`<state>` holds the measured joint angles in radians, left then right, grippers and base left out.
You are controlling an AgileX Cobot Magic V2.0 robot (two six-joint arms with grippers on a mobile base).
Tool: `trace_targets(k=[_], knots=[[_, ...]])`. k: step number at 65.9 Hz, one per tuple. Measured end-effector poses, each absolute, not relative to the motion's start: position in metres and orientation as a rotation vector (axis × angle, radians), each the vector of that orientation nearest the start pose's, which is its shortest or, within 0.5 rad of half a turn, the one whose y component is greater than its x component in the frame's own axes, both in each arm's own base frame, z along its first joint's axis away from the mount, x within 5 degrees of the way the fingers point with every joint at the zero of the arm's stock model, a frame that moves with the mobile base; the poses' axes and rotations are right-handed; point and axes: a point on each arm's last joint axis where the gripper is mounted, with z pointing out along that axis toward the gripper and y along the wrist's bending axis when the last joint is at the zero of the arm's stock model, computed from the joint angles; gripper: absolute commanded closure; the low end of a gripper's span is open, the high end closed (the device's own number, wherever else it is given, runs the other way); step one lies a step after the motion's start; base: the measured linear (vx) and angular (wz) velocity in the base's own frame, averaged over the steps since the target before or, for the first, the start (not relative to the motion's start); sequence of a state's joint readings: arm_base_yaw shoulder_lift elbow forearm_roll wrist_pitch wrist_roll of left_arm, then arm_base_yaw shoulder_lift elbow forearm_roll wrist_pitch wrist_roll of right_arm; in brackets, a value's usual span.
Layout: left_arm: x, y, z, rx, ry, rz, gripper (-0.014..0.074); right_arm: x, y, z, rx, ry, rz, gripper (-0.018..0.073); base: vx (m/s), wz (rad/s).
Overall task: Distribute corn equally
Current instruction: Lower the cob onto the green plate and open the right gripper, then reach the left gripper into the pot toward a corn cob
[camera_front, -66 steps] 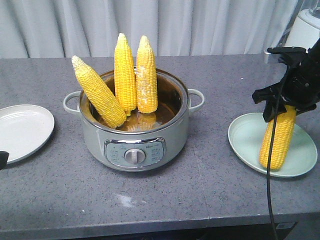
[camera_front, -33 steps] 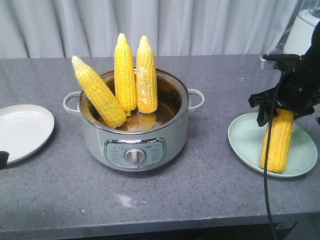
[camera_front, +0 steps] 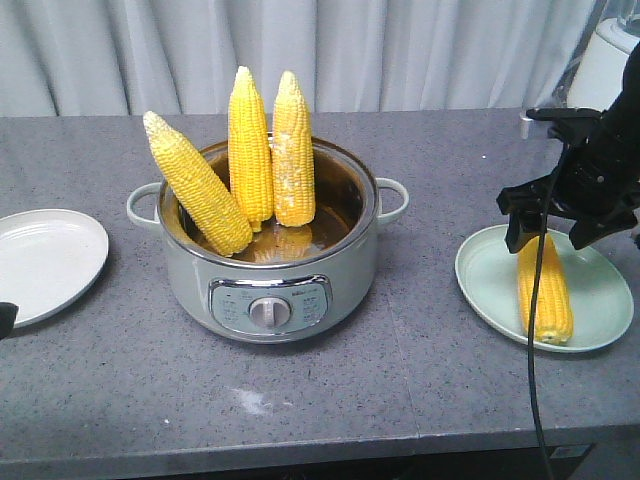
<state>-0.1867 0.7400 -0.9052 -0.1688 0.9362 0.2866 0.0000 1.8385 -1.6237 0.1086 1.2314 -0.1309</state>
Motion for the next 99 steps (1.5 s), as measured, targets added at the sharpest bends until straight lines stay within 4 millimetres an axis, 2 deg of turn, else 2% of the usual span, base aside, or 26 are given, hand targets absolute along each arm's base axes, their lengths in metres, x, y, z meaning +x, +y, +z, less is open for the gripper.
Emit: trace_targets(k=[17,24,27,36,45,53,62,78,99], knots=[[0.121,-0.035,0.369,0.487,2.191,-0.153,0.0011,0.359,0.011,0.332,-0.162,2.797,0.144,-0.0016,0.0,0.0],[0.121,-0.035,0.369,0.487,2.191,-0.154,0.0011,0.346,0.021,0.349,-0.209,2.753,0.13,-0.0014,0.0,0.0],[0.121,-0.035,0.369,0.487,2.191,-0.154,0.0011,0.335,0.033,0.354,-0.259,2.738,0.134,-0.0013,0.0,0.0],[0.121,-0.035,0.369,0.487,2.19,-0.154,0.0011,0.304,0.063,0.354,-0.408,2.696,0.135,-0.0013,0.0,0.0],[0.121,-0.035,0.37,0.486,2.187,-0.153,0.0011,0.272,0.084,0.349,-0.526,2.612,0.133,-0.0013,0.0,0.0],[0.122,-0.035,0.372,0.476,2.16,-0.152,0.0011,0.247,0.096,0.347,-0.606,2.51,0.159,-0.0013,0.0,0.0],[0.128,-0.038,0.375,0.444,2.108,-0.19,0.0011,0.224,0.1,0.348,-0.648,2.431,0.184,-0.0013,0.0,0.0],[0.157,-0.048,0.373,0.411,2.059,-0.266,0.001,0.21,0.095,0.355,-0.643,2.376,0.193,-0.0013,0.0,0.0],[0.214,-0.065,0.347,0.436,2.075,-0.346,0.0009,0.21,0.095,0.355,-0.643,2.377,0.193,-0.0013,0.0,0.0]])
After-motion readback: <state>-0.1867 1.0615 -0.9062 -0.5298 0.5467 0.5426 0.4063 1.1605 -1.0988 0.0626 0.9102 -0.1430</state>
